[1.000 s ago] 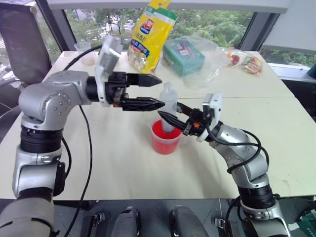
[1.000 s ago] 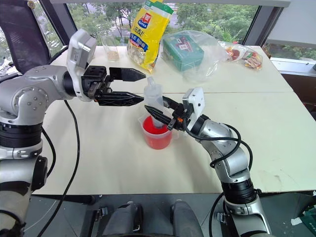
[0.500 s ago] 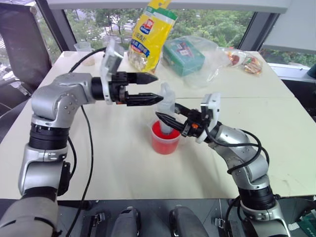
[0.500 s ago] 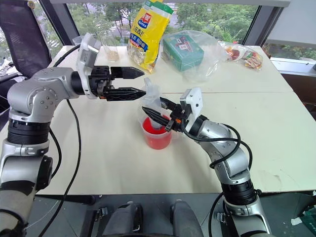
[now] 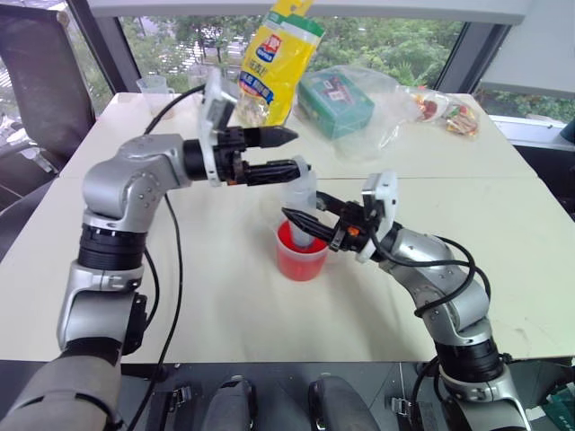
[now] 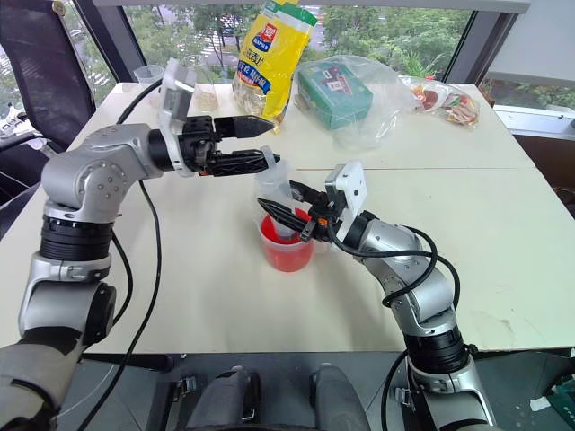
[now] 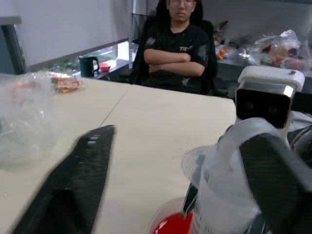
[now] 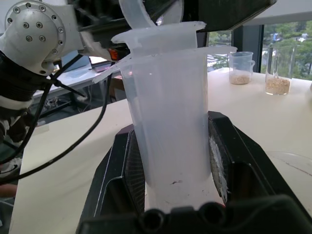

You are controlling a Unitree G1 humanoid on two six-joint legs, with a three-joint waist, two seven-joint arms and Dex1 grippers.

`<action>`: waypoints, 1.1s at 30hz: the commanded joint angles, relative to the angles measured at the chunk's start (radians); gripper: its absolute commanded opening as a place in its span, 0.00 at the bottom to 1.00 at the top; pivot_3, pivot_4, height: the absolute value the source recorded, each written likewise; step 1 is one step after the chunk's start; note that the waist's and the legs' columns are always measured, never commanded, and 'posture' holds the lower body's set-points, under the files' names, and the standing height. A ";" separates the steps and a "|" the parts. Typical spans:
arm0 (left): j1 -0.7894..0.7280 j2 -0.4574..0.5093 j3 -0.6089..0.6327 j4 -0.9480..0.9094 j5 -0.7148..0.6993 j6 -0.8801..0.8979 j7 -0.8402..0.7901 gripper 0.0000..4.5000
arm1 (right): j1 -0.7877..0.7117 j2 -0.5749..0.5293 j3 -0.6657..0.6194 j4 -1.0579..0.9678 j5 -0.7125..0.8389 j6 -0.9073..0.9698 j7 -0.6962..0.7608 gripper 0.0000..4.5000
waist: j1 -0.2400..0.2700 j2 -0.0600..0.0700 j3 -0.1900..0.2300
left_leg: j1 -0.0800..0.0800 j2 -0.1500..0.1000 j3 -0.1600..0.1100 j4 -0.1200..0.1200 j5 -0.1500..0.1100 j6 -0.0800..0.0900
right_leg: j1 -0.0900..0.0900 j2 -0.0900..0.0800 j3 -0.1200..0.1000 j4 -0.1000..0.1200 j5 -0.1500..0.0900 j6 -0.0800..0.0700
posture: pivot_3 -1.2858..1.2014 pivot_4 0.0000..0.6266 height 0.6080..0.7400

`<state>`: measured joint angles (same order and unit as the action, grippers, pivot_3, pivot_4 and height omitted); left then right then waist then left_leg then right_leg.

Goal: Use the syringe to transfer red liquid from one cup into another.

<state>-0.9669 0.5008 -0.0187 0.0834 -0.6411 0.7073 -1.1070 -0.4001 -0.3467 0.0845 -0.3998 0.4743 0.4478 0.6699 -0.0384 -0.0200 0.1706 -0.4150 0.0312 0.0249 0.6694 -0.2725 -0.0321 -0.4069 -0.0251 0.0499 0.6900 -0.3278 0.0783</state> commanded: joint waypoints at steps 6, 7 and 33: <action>-0.025 -0.004 0.007 -0.061 -0.020 0.021 -0.015 0.01 | -0.011 -0.002 -0.010 -0.070 0.041 0.017 -0.005 0.31 | -0.003 0.000 0.000 | 0.000 0.000 0.000 0.000 0.000 0.000 | 0.000 0.000 0.000 0.000 0.000 0.000 | 0.52 0.24 1.00; -0.028 -0.003 0.010 -0.065 -0.025 0.026 -0.016 0.01 | -0.011 -0.003 -0.010 -0.070 0.047 0.023 -0.005 0.31 | -0.003 0.000 0.000 | 0.000 0.000 0.000 0.000 0.000 0.000 | 0.000 0.000 0.000 0.000 0.000 0.000 | 0.52 0.24 1.00; -0.174 -0.003 0.082 0.029 -0.027 -0.002 0.016 0.01 | 0.017 0.004 0.032 0.001 0.073 0.059 0.014 0.31 | -0.002 0.000 0.000 | 0.001 0.000 0.000 0.000 0.000 0.000 | 0.000 0.000 0.000 0.000 0.000 0.000 | 0.52 0.24 1.00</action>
<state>-1.0594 0.4882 -0.0229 0.1188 -0.6586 0.7700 -1.1217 -0.4054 -0.3423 0.0501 -0.3961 0.5493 0.4930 0.6366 -0.0407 -0.0200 0.1706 -0.4144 0.0312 0.0249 0.6693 -0.2725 -0.0321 -0.4063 -0.0248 0.0500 0.6901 -0.3278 0.0784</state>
